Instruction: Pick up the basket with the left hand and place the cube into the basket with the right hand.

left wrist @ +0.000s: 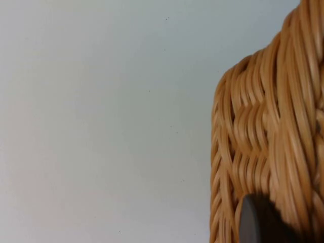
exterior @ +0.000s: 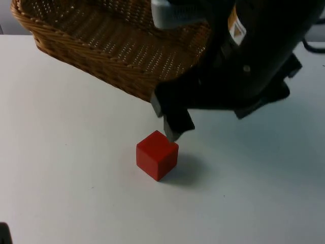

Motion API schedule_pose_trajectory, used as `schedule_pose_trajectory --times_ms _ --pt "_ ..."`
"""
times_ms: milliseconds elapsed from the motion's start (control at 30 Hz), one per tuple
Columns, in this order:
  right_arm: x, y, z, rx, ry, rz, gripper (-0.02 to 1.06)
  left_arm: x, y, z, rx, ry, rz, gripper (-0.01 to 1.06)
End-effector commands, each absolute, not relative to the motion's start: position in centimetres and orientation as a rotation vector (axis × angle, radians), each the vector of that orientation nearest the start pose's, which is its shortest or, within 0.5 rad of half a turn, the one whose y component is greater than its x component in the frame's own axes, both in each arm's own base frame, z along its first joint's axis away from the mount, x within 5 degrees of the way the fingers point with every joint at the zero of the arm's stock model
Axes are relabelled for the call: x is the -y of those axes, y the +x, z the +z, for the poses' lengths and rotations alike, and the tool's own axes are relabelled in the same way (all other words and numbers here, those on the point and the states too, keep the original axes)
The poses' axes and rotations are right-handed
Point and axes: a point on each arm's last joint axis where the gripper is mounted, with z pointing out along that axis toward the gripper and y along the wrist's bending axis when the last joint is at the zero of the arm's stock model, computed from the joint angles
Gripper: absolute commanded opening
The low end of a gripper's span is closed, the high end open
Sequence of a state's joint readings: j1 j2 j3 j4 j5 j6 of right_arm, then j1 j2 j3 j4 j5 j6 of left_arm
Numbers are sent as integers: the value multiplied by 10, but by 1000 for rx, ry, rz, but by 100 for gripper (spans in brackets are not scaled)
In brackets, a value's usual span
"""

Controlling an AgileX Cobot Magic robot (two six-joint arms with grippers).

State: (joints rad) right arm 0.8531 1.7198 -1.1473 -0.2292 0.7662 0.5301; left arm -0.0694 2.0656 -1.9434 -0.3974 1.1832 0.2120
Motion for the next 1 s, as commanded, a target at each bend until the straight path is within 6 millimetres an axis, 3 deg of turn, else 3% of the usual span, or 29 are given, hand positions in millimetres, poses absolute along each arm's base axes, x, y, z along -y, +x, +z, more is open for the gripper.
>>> schedule_pose_trajectory --times_ms 0,433,567,800,967 --pt "-248 227 207 -2674 -623 191 91 67 446 300 -2662 256 -546 0" --pt "-232 201 155 -2446 -675 480 87 67 447 300 -2648 250 -541 0" --pt "-225 189 144 -2285 -756 577 87 67 447 300 -2648 250 -541 0" --pt "-215 180 133 -2308 -729 594 87 67 447 300 -2648 250 -541 0" --pt "-213 179 130 -2308 -751 581 105 67 447 300 -2648 250 -541 0"
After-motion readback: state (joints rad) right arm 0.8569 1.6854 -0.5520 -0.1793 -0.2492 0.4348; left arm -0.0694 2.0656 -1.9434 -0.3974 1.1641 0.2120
